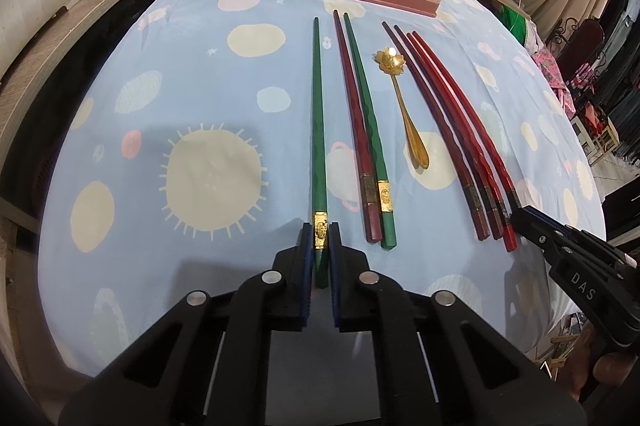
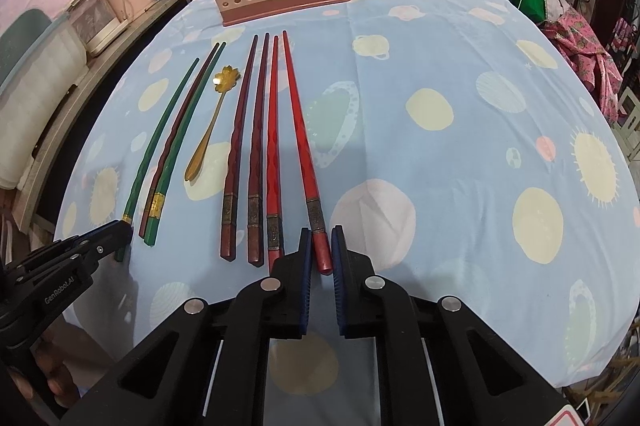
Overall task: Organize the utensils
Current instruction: 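Grasp a green chopstick with the left tool, then grasp a red chopstick with the right tool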
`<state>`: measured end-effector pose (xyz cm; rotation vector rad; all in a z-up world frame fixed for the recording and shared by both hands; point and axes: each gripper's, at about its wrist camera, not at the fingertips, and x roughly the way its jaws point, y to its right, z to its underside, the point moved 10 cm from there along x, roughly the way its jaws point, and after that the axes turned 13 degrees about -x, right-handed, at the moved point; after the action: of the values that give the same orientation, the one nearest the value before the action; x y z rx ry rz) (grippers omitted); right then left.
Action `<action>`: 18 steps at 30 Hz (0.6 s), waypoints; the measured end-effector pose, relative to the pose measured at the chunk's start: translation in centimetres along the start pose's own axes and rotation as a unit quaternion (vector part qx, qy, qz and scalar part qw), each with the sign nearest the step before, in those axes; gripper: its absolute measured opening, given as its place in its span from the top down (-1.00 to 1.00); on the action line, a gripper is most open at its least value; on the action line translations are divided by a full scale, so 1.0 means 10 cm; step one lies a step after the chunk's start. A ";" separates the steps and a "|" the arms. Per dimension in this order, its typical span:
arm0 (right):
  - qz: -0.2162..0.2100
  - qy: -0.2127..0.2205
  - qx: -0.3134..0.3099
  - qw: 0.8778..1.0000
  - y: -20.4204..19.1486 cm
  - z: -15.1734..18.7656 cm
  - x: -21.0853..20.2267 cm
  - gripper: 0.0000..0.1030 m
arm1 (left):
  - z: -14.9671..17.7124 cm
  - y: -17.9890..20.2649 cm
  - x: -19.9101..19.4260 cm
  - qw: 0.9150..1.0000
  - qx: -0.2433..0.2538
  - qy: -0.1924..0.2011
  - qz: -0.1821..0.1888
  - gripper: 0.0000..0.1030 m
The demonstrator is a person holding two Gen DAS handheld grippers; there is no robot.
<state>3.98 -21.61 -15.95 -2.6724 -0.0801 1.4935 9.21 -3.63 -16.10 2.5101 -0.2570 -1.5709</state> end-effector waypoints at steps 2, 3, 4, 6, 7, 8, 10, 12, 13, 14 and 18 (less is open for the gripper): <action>-0.002 0.000 0.001 1.000 0.00 0.00 -0.01 0.81 | 0.00 -0.01 -0.02 1.000 -0.001 0.002 0.000 0.86; -0.003 0.000 0.002 1.000 0.00 0.00 -0.01 0.81 | -0.01 -0.01 -0.03 1.000 -0.002 0.005 -0.001 0.86; -0.005 0.000 0.003 1.000 0.00 0.00 -0.02 0.82 | -0.02 -0.02 -0.04 1.000 -0.002 0.007 -0.002 0.86; -0.007 0.001 0.004 1.000 -0.01 0.00 -0.04 0.82 | -0.05 -0.03 -0.07 1.000 -0.002 0.012 -0.003 0.86; -0.008 0.002 0.005 1.000 -0.01 -0.01 -0.06 0.82 | -0.05 -0.03 -0.08 1.000 -0.002 0.014 -0.004 0.86; -0.009 0.004 0.005 1.000 -0.01 -0.01 -0.07 0.82 | -0.06 -0.03 -0.10 1.000 -0.002 0.016 -0.004 0.86; -0.011 0.008 0.006 1.000 -0.02 -0.04 -0.10 0.82 | -0.09 -0.03 -0.14 1.000 -0.002 0.023 -0.005 0.86; -0.012 0.013 0.004 1.000 -0.03 -0.07 -0.14 0.83 | -0.13 -0.03 -0.19 0.999 0.000 0.032 -0.006 0.86; -0.012 0.016 0.003 1.000 -0.03 -0.08 -0.16 0.83 | -0.15 -0.03 -0.21 0.999 0.000 0.036 -0.006 0.86; -0.012 0.019 0.003 1.000 -0.03 -0.10 -0.18 0.83 | -0.17 -0.03 -0.23 0.999 0.000 0.038 -0.006 0.86; -0.012 0.033 0.004 0.999 -0.03 -0.18 -0.28 0.84 | -0.26 -0.01 -0.32 0.999 -0.002 0.051 -0.003 0.87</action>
<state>4.09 -21.59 -12.60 -2.7016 -0.1007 1.3957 10.13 -2.63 -12.22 2.5810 -0.2310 -1.4382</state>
